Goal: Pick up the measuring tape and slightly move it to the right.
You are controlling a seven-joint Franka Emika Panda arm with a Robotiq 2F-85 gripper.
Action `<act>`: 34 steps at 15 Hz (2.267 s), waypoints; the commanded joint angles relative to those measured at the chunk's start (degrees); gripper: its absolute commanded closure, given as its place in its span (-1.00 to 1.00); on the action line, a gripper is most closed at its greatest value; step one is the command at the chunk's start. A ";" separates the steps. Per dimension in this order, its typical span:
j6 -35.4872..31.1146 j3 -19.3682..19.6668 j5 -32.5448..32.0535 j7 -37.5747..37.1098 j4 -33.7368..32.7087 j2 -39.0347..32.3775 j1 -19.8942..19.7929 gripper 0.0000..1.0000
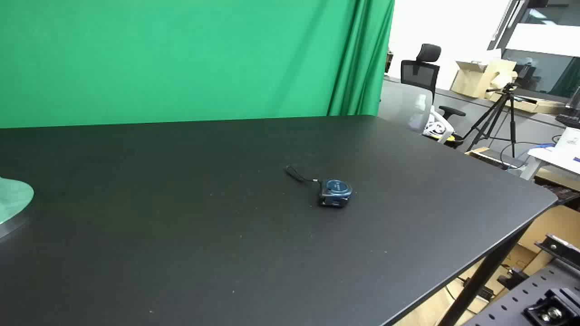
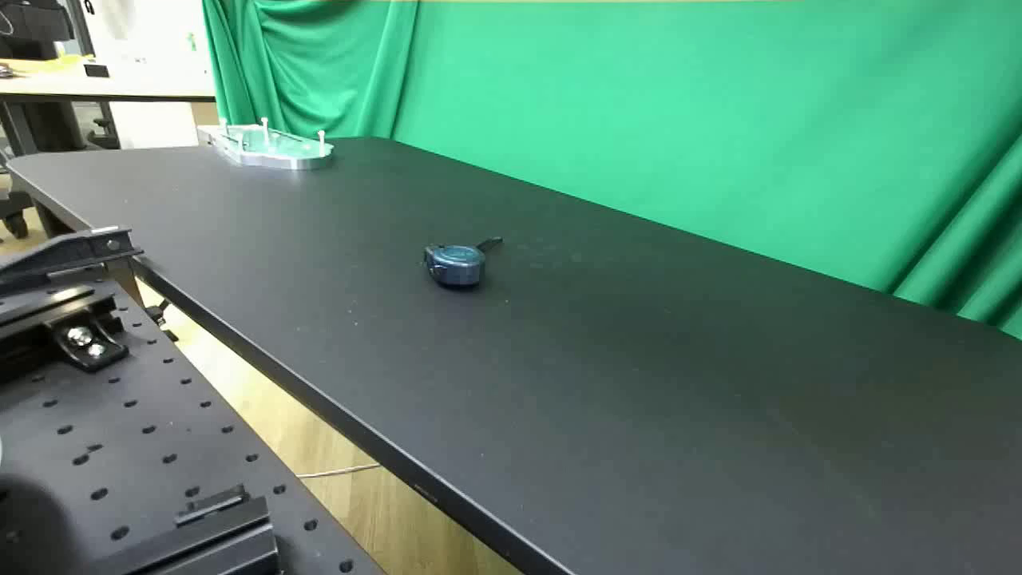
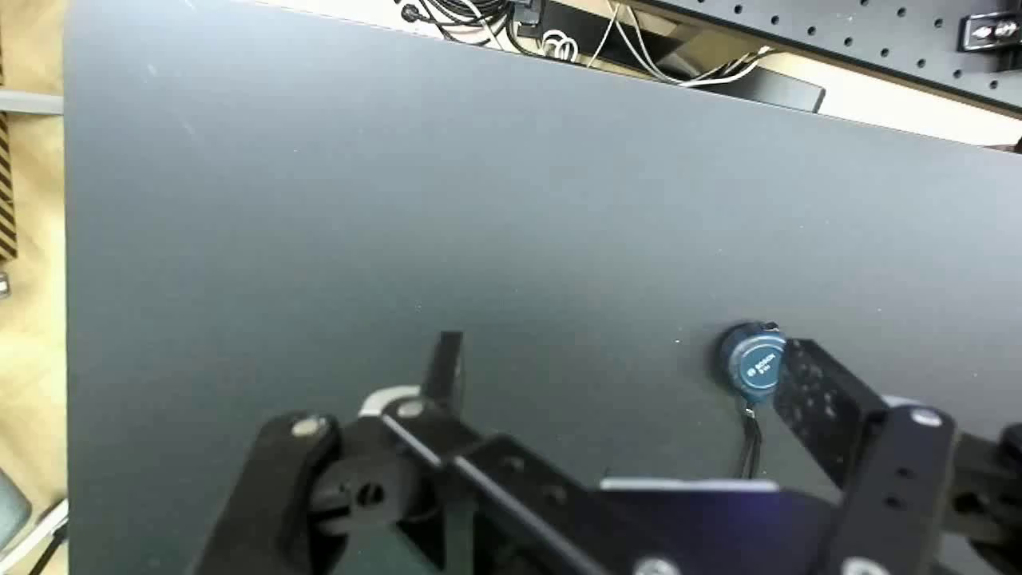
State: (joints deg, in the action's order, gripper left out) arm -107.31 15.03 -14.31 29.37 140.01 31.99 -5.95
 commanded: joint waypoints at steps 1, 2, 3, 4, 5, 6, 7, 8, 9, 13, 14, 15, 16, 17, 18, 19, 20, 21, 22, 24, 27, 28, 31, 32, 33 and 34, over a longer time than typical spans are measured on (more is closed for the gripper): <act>0.07 -0.06 0.05 0.02 -0.09 -0.03 -0.03 -1.00; 0.05 -0.06 0.05 0.02 -0.09 -0.02 -0.03 -1.00; 0.05 -0.06 0.05 0.02 -0.09 -0.02 -0.03 -1.00; 0.05 -0.06 0.05 0.02 -0.09 -0.02 -0.03 -1.00; 0.05 -0.06 0.05 0.02 -0.09 -0.02 -0.03 -1.00; 0.05 -0.06 0.05 0.02 -0.09 -0.02 -0.03 -1.00; 0.05 -0.06 0.05 0.02 -0.09 -0.02 -0.03 -1.00; 0.05 -0.06 0.05 0.02 -0.09 -0.02 -0.03 -1.00; 0.05 -0.06 0.05 0.02 -0.09 -0.02 -0.03 -1.00; -3.50 -0.90 -0.26 -1.23 1.48 -0.29 0.41 -1.00; -6.23 -1.53 -0.36 -1.66 2.70 -0.77 0.90 -1.00; -9.01 -2.11 -0.37 -2.06 3.79 -1.27 1.29 -1.00; -12.60 -3.05 -0.73 -2.45 5.24 -2.07 1.85 -1.00; -17.06 -3.97 -1.09 -2.62 6.85 -3.02 2.49 -1.00; -20.84 -4.89 -1.23 -2.71 8.01 -4.32 3.05 -1.00; -24.28 -5.67 -1.13 -2.24 9.09 -5.91 3.85 -1.00; -27.73 -6.51 -1.00 -1.79 10.16 -7.66 4.68 -1.00; -30.33 -7.02 -0.52 -0.47 10.96 -9.43 5.77 -1.00; -32.02 -7.26 -0.19 2.32 11.58 -11.25 7.16 -1.00; -35.03 -7.82 0.29 6.71 12.65 -14.77 9.39 -1.00; -37.97 -9.01 0.47 13.66 14.31 -18.00 11.36 -1.00; -38.58 -9.55 -0.27 15.94 14.40 -18.63 11.44 -1.00; -38.15 -10.70 0.47 14.70 13.93 -19.52 10.54 -1.00; -38.18 -10.76 0.46 15.15 13.93 -19.64 10.54 -1.00; -38.66 -10.66 -0.19 16.12 14.00 -19.96 10.40 -1.00; -39.31 -10.80 0.10 16.83 14.33 -20.55 10.65 -1.00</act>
State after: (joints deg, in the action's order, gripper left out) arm -145.54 5.21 -14.27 44.89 153.96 12.32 5.46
